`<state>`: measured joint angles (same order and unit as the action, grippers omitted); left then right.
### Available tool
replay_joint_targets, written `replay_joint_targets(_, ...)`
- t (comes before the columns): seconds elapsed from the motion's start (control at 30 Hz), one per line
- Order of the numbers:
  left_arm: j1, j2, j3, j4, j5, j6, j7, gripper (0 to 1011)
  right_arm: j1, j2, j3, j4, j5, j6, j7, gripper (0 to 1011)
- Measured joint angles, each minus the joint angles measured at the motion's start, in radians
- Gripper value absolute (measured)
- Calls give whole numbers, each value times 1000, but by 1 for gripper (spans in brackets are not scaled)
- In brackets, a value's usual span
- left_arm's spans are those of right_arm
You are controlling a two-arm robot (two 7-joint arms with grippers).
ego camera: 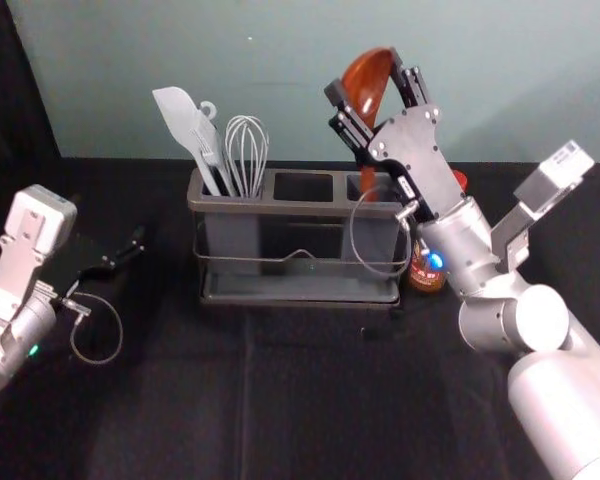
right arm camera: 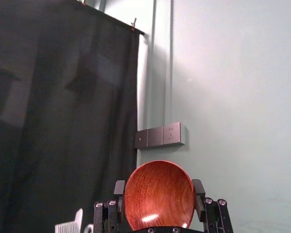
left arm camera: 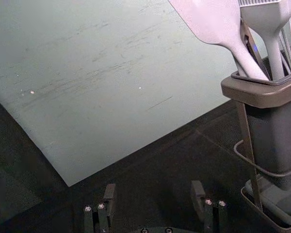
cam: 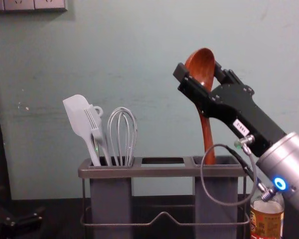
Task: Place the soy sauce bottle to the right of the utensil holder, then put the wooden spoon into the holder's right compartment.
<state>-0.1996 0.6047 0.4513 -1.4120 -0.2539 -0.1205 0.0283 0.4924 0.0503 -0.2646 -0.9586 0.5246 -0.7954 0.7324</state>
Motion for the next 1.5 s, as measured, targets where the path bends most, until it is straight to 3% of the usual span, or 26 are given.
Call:
replay_joint_targets(0.57, 0, 0, 0, 0, 0, 0, 0, 1000, -8, -26, 22, 74, -12, -30, 17, 839)
replay_joint_targets(1.5, 0, 0, 0, 0, 0, 0, 0, 1000, -18, -29, 31, 82, -35, -32, 16, 839)
